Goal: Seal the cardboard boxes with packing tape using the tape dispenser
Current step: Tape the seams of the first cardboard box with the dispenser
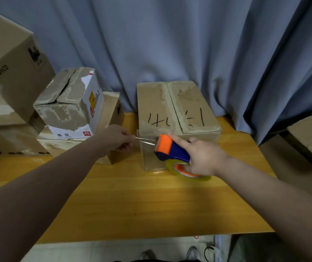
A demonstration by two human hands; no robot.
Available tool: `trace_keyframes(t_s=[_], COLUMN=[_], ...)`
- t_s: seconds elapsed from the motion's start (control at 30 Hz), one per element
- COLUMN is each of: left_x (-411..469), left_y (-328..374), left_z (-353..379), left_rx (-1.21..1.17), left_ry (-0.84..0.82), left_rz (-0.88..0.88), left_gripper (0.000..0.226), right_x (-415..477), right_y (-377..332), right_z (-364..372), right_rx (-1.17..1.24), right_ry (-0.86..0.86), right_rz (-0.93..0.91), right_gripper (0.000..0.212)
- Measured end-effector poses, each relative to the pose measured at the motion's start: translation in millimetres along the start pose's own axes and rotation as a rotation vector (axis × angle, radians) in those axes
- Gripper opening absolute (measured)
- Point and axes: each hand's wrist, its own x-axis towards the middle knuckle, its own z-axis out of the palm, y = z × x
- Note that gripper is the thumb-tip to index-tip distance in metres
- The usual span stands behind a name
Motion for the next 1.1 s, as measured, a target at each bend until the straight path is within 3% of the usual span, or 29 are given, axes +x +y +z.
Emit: trace_keyframes(t_s=[0.23, 0.37, 0.6, 1.1], left_x=[0, -4, 1, 19], left_y=[-18, -22, -40, -63], left_z=[-13, -11, 1, 11], left_rx=[-0.160, -0.329, -0.156, -0.162], left_ry=[0.169, 0.243, 0.465, 0.432], left_rz=[-0.023, -0.051, 0.015, -0.055], left_gripper=[0.020, 0.033, 0.036, 0.030], right_x=[5, 19, 42, 72], right_y=[14, 1, -22, -40], right_z=[-48, -76, -85, -99], right_rx=[-0.314, -0.403, -0.487, -0.482], right_ry=[-0.006, -0.013, -0.115, -0.270], right_rz=[-0.052, -0.084, -0.134, -0.101], right_gripper=[0.091, 0.067, 0.059, 0.067])
